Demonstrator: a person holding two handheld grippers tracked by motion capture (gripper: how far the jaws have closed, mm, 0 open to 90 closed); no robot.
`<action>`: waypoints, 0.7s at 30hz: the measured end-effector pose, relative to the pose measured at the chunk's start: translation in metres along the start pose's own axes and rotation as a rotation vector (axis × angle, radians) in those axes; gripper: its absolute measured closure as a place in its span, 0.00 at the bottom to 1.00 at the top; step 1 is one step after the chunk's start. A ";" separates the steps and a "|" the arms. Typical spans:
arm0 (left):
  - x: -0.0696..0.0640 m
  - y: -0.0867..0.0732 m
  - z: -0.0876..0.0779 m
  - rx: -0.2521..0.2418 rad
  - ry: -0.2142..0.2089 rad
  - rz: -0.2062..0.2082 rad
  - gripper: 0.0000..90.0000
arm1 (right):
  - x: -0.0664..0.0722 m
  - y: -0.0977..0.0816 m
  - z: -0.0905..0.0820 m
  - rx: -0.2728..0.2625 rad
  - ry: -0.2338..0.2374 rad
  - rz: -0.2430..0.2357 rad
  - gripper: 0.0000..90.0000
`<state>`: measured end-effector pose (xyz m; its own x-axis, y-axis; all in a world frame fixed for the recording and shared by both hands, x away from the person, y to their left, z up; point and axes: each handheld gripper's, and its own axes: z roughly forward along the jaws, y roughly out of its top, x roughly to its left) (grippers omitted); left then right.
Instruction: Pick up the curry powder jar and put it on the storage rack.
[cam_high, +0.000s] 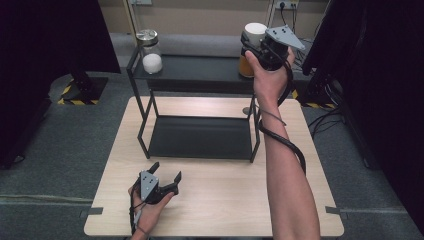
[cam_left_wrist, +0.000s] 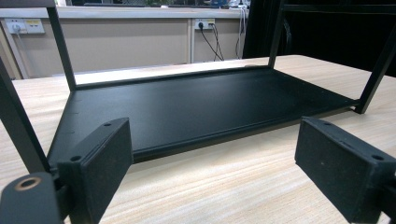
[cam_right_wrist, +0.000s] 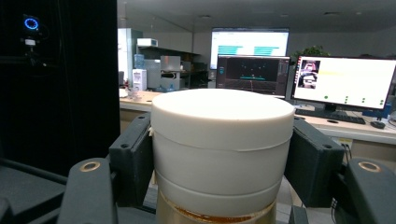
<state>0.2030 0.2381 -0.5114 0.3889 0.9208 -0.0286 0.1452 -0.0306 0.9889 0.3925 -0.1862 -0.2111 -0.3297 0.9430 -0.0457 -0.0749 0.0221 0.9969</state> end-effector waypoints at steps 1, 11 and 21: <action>0.000 0.000 0.000 -0.001 0.000 0.000 0.12 | 0.000 -0.001 0.000 -0.001 0.000 0.000 0.36; 0.000 0.000 0.000 0.001 0.002 0.001 0.12 | -0.015 -0.004 -0.014 0.024 0.062 0.038 0.10; 0.000 0.000 0.000 0.001 0.004 -0.002 0.12 | -0.027 -0.008 -0.043 0.031 0.142 -0.005 0.07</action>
<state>0.2029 0.2377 -0.5112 0.3849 0.9225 -0.0302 0.1468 -0.0289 0.9887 0.3612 -0.2264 -0.2206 -0.4592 0.8865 -0.0574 -0.0482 0.0396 0.9981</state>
